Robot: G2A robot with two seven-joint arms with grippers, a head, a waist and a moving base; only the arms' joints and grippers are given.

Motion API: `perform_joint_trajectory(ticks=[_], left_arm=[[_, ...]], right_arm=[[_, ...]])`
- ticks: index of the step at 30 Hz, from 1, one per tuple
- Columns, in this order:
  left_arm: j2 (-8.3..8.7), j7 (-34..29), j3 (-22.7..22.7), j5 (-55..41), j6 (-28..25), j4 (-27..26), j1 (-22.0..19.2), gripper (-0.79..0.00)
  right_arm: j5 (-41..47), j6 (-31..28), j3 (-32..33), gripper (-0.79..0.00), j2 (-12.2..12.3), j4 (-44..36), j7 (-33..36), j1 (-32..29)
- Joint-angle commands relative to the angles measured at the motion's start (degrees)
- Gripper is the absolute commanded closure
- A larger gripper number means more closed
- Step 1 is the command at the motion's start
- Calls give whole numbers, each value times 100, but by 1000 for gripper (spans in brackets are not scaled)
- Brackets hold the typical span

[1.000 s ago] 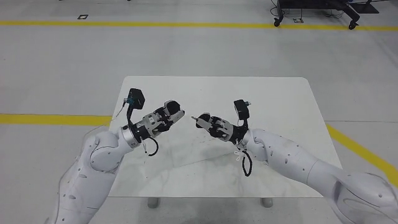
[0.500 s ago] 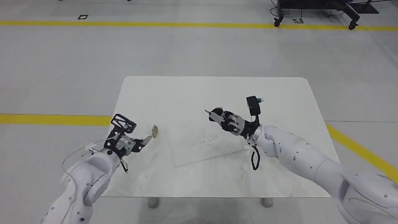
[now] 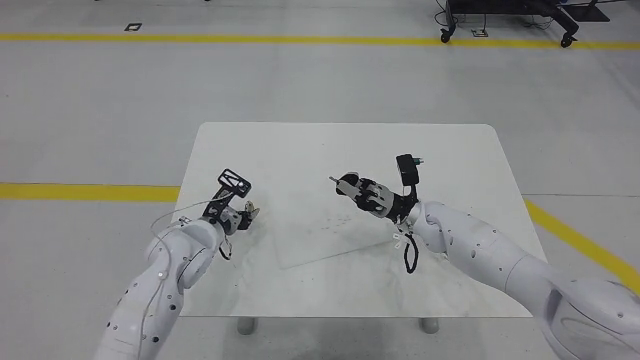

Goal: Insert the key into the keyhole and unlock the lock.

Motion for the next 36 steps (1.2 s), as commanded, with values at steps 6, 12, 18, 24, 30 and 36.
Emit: perform_joint_trajectory(ticks=[6,12,18,24,30,36], left_arm=[[-20,-406,50,240,380,-39,60,-292],[-46,-314,120,15,91,111,-69,-25],[-48,-268,133,-124,-239,169,-135,0],[-22,-175,43,-141,-435,76,-34,0],[7,-72,-50,-166,-630,0,88,-268],[10,-49,-53,-173,-680,41,75,-348]], right_arm=[[0,0,0,0,0,0,0,0],[0,0,0,0,0,0,0,0],[0,0,0,0,0,0,0,0],[0,0,0,0,0,0,0,0],[0,0,0,0,0,0,0,0],[0,0,0,0,0,0,0,0]])
